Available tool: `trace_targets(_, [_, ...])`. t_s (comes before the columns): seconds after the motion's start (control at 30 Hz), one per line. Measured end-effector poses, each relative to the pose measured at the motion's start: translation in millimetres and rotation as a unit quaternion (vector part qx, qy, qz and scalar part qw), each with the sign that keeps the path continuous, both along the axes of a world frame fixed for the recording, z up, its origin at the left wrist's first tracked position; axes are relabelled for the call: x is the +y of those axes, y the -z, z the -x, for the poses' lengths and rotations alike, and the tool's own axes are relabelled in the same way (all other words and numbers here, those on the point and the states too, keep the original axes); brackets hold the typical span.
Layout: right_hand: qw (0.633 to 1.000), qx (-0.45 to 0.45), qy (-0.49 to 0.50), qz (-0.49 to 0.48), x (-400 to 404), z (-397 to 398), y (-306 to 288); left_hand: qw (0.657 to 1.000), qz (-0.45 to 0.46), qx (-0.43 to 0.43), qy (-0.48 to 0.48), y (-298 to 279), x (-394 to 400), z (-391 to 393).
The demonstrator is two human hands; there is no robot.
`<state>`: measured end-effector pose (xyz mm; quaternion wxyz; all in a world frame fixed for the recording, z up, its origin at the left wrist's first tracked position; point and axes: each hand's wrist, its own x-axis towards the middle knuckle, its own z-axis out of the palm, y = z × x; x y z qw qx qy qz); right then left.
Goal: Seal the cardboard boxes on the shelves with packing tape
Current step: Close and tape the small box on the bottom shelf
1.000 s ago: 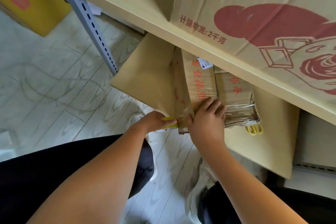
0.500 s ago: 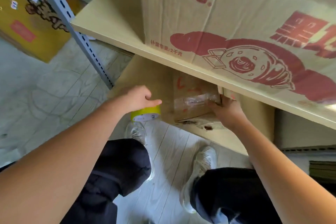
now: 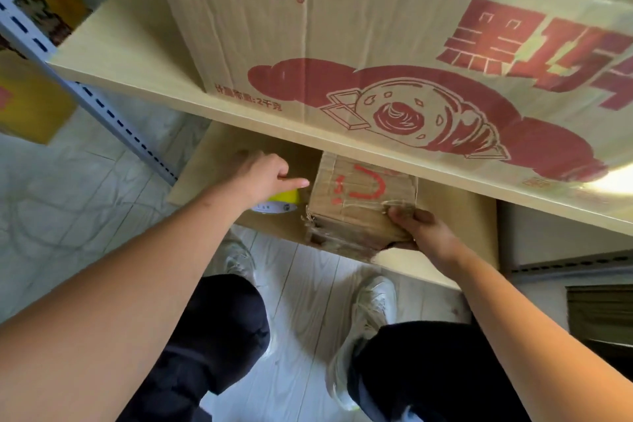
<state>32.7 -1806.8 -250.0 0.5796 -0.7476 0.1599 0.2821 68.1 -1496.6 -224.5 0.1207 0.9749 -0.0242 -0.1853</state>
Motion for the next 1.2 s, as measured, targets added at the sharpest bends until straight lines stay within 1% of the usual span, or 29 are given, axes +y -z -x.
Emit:
trace_targets(0.07, [1.0,0.004,0.007,-0.03,-0.7,-3.5,10.4,1.0,0.012,0.013,0.015,-4.0,-0.4,-9.5])
trace_targets(0.13, [0.999,0.014,0.001,-0.042,3.4,-6.6,8.2,0.999,0.027,0.02,0.015,-8.8,-1.7,-15.0])
trace_targets(0.23, [0.998,0.022,0.001,-0.056,4.1,-6.7,7.4,0.998,0.057,0.005,-0.005,-21.3,-1.3,-22.8])
trace_targets(0.3, [0.998,0.014,-0.004,-0.054,5.5,-5.9,7.4,0.997,0.072,0.031,-0.026,-28.6,2.8,-29.1])
trace_targets(0.37, [0.999,0.008,-0.005,-0.05,5.8,-5.4,7.6,0.995,0.069,0.066,-0.029,-33.4,2.6,-31.7])
trace_targets(0.47, [0.999,0.007,-0.003,-0.053,5.7,-5.8,10.2,0.997,0.063,0.051,0.018,-24.1,2.1,-29.9])
trace_targets(0.53, [0.998,0.007,0.002,-0.056,5.9,-6.9,10.1,0.997,0.068,0.033,0.028,-16.2,-0.1,-26.6])
trace_targets(0.63, [0.998,0.007,-0.001,-0.059,4.1,-6.9,16.1,0.99,0.136,0.047,0.003,8.6,-7.2,-23.3])
trace_targets(0.73, [0.995,0.003,0.073,-0.064,14.5,-5.4,19.5,0.97,0.216,0.088,-0.064,30.4,-9.0,-12.4])
trace_targets(0.8, [0.992,-0.006,0.117,-0.054,23.4,-7.8,18.6,0.964,0.225,0.117,-0.078,34.0,-5.0,-2.9])
trace_targets(0.83, [0.991,-0.015,0.12,-0.05,26.4,-10.0,16.7,0.961,0.227,0.133,-0.081,31.2,-2.5,1.1])
trace_targets(0.9, [0.995,-0.03,0.082,-0.054,29.3,-16.1,11.1,0.949,0.244,0.175,-0.092,21.6,3.0,11.4])
trace_targets(1.0, [0.998,-0.041,-0.04,-0.02,28.4,-27.6,4.4,0.94,0.228,0.241,-0.074,12.2,7.2,29.4])
trace_targets(1.03, [0.997,-0.034,-0.066,-0.023,25.3,-31.9,4.1,0.941,0.221,0.249,-0.065,12.2,6.6,35.5])
trace_targets(1.07, [0.997,-0.019,-0.064,-0.049,21.6,-37.5,5.5,0.94,0.226,0.246,-0.063,13.2,5.4,41.2])
trace_targets(1.1, [0.995,0.012,-0.022,-0.092,16.4,-42.5,11.2,0.937,0.243,0.24,-0.07,14.9,2.8,46.0])
trace_targets(1.13, [0.991,0.043,0.044,-0.121,9.1,-47.1,19.8,0.931,0.27,0.229,-0.087,18.7,-0.9,48.5])
trace_targets(1.17, [0.989,0.055,0.102,-0.09,-0.4,-50.6,30.3,0.926,0.29,0.218,-0.105,22.3,-7.1,48.6])
trace_targets(1.2, [0.991,0.047,0.122,0.003,-13.0,-52.6,45.4,0.924,0.301,0.205,-0.116,27.4,-13.9,47.3])
